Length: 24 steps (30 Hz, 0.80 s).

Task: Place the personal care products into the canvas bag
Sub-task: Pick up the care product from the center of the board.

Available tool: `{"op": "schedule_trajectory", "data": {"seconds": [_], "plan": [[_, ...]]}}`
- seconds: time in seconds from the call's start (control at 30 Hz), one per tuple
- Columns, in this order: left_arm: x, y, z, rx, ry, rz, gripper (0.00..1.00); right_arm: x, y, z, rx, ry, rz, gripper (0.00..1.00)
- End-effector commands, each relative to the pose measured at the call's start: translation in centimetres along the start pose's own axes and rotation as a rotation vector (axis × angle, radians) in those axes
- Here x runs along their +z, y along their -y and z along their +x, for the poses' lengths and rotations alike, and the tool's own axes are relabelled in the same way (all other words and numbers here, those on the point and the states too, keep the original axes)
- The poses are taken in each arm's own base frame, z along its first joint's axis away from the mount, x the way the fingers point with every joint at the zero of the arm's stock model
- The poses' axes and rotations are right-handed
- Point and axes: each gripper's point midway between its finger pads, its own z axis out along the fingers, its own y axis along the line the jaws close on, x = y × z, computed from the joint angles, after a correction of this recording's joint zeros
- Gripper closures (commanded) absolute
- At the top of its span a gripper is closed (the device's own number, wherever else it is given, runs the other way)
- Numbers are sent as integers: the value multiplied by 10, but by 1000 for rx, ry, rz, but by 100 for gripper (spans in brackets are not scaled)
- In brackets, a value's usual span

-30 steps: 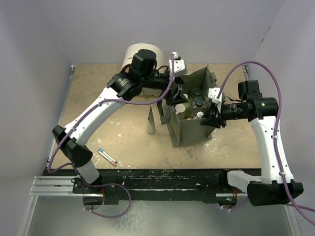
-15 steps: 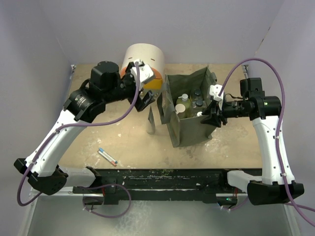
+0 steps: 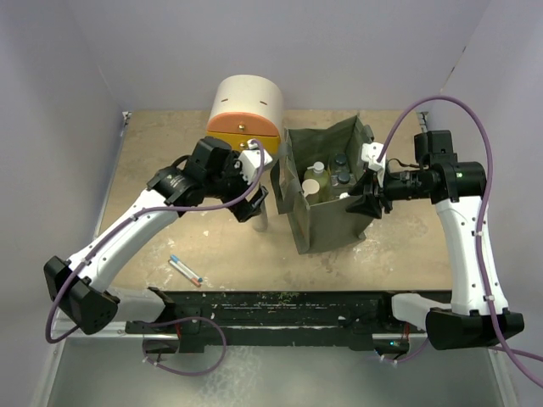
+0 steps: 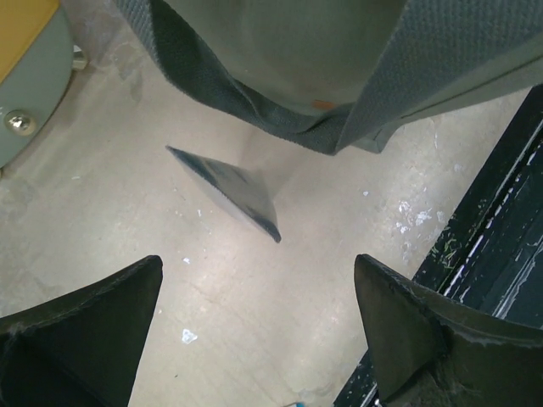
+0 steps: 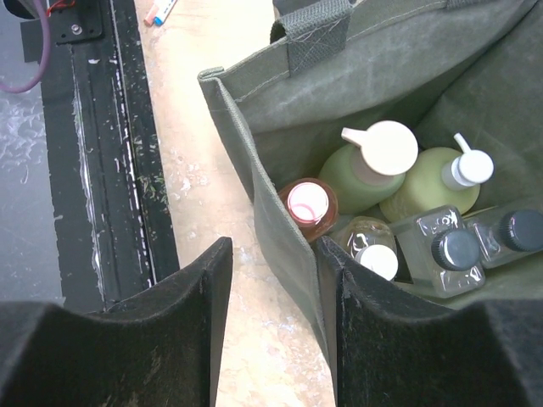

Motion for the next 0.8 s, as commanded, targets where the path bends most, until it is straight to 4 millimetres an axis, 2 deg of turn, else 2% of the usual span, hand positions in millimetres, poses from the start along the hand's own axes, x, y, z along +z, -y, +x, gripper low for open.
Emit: {"op": "schedule_trajectory", "data": {"seconds": [0.0, 0.13, 0.33, 0.57, 0.77], "plan": [[21, 1, -13, -42, 49, 38, 4, 0, -8, -6, -13, 30, -22, 53], [38, -1, -11, -62, 30, 52, 5, 0, -9, -5, -13, 30, -23, 52], [58, -18, -7, -65, 3, -14, 11, 1, -9, -3, -13, 32, -23, 52], [70, -28, 8, -65, -27, -64, 36, 2, -9, -2, -10, 29, -22, 52], [69, -39, 14, -35, -48, -122, 54, 4, -8, 2, -5, 26, -21, 51]]}}
